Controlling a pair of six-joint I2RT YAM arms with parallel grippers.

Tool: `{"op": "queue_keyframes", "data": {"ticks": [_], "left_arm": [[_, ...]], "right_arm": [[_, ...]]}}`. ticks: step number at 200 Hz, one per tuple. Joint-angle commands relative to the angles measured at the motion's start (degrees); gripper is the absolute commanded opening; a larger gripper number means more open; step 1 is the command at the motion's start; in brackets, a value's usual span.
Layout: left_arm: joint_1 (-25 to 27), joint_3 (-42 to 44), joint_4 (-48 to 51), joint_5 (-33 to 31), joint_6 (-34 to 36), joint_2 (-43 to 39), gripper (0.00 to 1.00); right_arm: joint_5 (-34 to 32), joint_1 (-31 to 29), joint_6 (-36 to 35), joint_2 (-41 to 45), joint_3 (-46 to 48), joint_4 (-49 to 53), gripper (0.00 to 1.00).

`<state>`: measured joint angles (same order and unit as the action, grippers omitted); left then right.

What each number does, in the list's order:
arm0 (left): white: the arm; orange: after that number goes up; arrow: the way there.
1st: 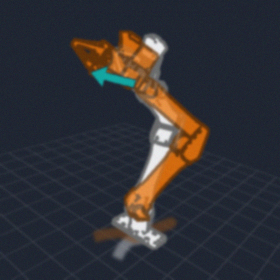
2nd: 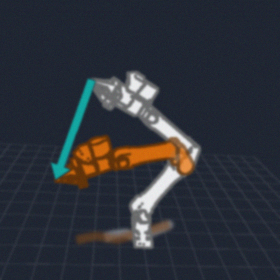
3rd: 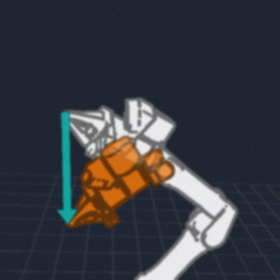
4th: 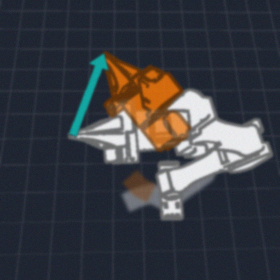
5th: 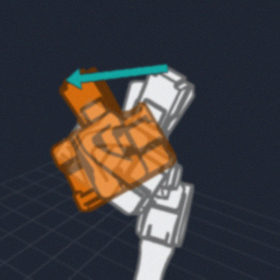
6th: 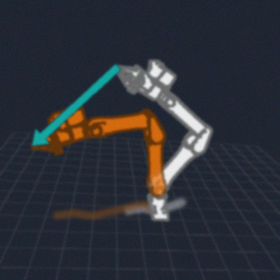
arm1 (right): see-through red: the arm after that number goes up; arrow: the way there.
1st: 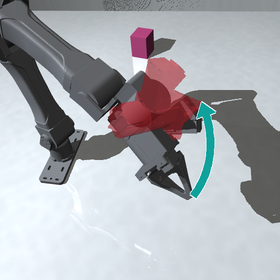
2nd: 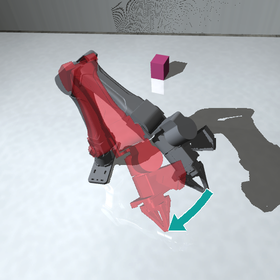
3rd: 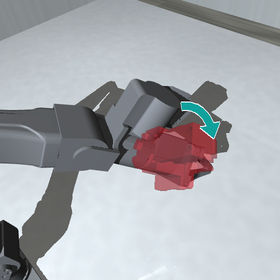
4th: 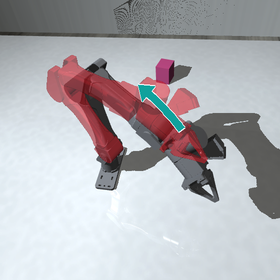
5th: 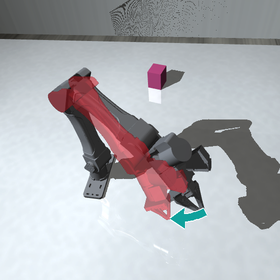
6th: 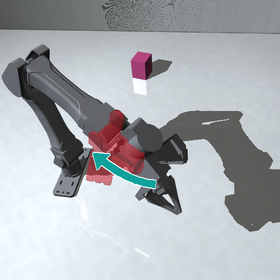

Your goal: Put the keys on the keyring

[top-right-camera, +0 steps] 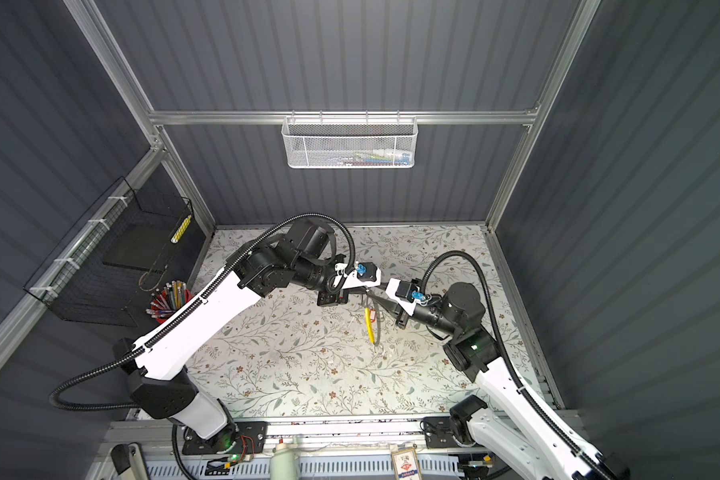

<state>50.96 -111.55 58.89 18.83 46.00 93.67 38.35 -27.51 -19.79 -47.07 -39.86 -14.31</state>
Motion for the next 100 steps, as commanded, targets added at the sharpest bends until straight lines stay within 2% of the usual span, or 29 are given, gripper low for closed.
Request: {"op": "queue_keyframes", "data": {"ticks": [1,100], "left_arm": [[0.44,-2.56,2.54,-1.96,1.32,-0.33,0.00],[1.04,-3.19,2.19,-0.37,1.41,0.20,0.00]], "right_arm": [[1.11,0.12,-1.28,0.22,-0.94,1.56,0.25],[0.93,0.11,-0.58,-1.05,-0.35,0.08,0.19]]}}
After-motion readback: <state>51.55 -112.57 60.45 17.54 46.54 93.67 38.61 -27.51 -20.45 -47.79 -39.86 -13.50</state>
